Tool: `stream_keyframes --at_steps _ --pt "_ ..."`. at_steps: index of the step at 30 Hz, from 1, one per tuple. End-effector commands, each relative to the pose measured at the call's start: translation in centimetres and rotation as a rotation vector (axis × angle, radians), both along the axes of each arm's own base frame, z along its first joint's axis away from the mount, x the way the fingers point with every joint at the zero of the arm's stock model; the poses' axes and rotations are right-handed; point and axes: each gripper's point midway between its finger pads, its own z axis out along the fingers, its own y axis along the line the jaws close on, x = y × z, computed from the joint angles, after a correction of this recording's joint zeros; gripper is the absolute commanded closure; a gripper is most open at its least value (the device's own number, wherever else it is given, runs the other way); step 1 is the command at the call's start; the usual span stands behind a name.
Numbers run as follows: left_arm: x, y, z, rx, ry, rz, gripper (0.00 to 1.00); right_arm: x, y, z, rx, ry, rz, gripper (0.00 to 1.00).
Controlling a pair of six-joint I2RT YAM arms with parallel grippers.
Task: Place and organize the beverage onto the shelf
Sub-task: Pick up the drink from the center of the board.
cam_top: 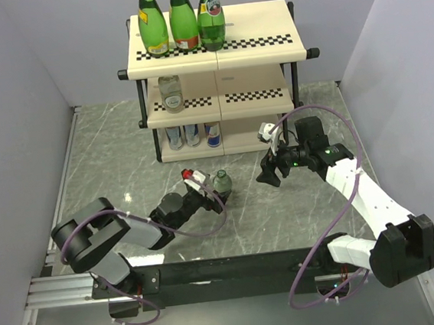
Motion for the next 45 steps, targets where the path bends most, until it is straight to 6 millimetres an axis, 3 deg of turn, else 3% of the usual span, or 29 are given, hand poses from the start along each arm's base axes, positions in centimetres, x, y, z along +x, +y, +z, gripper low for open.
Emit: stream_keyframes --at_steps 1,15,23,31,37,43,44,45 --pt "0.2 -1.7 2.1 -0.059 -0.058 -0.041 0.0 0.8 -0.1 1.5 0.009 -0.046 0.0 0.18" --pt "0.0 -2.8 -0.4 -0.018 -0.019 -0.045 0.02 0.7 -0.1 1.4 0.006 -0.044 0.003 0.18" --pt "0.9 -3.1 -0.2 -0.026 -0.047 0.0 0.03 0.8 -0.1 1.4 0.006 -0.044 0.002 0.18" --pt "1.8 -3.5 -0.2 -0.018 -0.051 0.031 0.12 0.8 -0.2 1.4 0.006 -0.045 0.003 0.18" --pt "1.9 -3.6 -0.2 -0.016 -0.044 0.032 0.27 0.7 -0.1 1.6 0.01 -0.044 0.004 0.18" --pt "1.7 -3.4 -0.3 -0.01 -0.038 0.029 0.77 0.7 -0.1 1.5 0.008 -0.047 0.006 0.18" --pt "1.7 -3.4 -0.2 -0.012 -0.04 0.028 0.97 0.7 -0.2 1.6 0.008 -0.046 0.004 0.18" --pt "1.7 -3.5 -0.1 -0.016 -0.038 0.026 1.0 0.7 -0.2 1.6 0.009 -0.046 0.003 0.18"
